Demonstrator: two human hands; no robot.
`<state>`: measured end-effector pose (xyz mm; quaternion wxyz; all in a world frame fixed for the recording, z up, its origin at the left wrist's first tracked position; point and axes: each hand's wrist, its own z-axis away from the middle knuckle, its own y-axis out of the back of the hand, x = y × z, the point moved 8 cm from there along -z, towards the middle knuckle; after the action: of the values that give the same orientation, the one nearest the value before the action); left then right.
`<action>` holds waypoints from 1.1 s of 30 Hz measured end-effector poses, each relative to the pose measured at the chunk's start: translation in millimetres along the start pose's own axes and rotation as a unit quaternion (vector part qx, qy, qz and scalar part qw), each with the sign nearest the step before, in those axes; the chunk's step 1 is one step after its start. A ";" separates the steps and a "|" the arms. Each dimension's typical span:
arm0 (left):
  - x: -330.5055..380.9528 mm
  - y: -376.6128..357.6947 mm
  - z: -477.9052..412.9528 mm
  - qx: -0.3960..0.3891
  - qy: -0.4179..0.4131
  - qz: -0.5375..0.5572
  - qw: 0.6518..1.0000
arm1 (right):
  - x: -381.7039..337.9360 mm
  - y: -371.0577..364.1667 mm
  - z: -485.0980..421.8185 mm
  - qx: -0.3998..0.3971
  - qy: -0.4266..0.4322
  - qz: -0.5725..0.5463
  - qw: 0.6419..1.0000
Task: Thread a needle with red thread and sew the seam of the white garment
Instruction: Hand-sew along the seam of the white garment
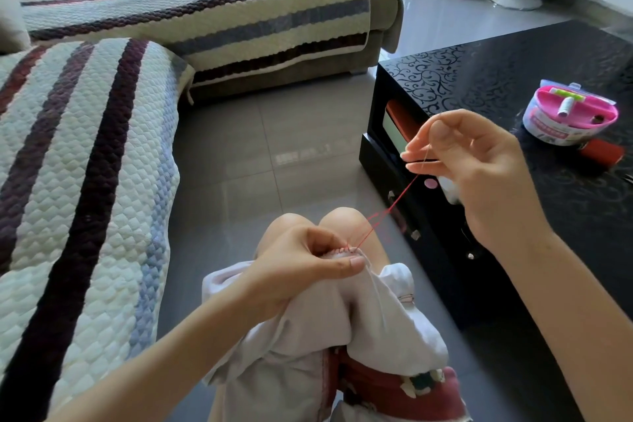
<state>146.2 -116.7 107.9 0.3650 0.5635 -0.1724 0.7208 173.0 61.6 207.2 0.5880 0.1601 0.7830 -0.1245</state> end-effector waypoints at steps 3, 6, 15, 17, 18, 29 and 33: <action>-2.6 3.2 -0.9 0.013 -0.012 -0.018 1.000 | 15.7 6.3 -15.1 -0.010 -0.103 -0.163 0.981; -6.1 1.6 1.9 0.000 0.010 -0.010 1.000 | 40.4 15.7 -40.0 0.010 -0.179 -0.270 0.946; -15.1 7.7 15.9 -0.007 0.080 0.020 0.997 | 57.4 77.2 -100.4 0.181 -0.033 0.158 0.970; -13.2 8.8 17.2 -0.010 0.079 0.030 0.996 | 59.6 46.0 -89.5 0.073 -0.036 0.229 0.970; -12.0 8.7 17.7 -0.014 0.077 0.032 0.996 | 63.5 22.2 -76.0 -0.023 -0.055 0.227 0.972; -6.5 7.5 21.6 -0.035 0.081 0.029 0.996 | 71.5 -81.5 57.9 -0.421 -0.140 0.085 0.892; -8.8 7.3 23.7 -0.034 0.087 0.020 0.995 | 62.9 -78.0 52.4 -0.405 -0.127 0.058 0.903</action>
<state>158.1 -140.3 108.1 0.3828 0.4823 -0.1756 0.7681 172.0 -23.5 132.8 0.7028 -0.0639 0.6739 0.2190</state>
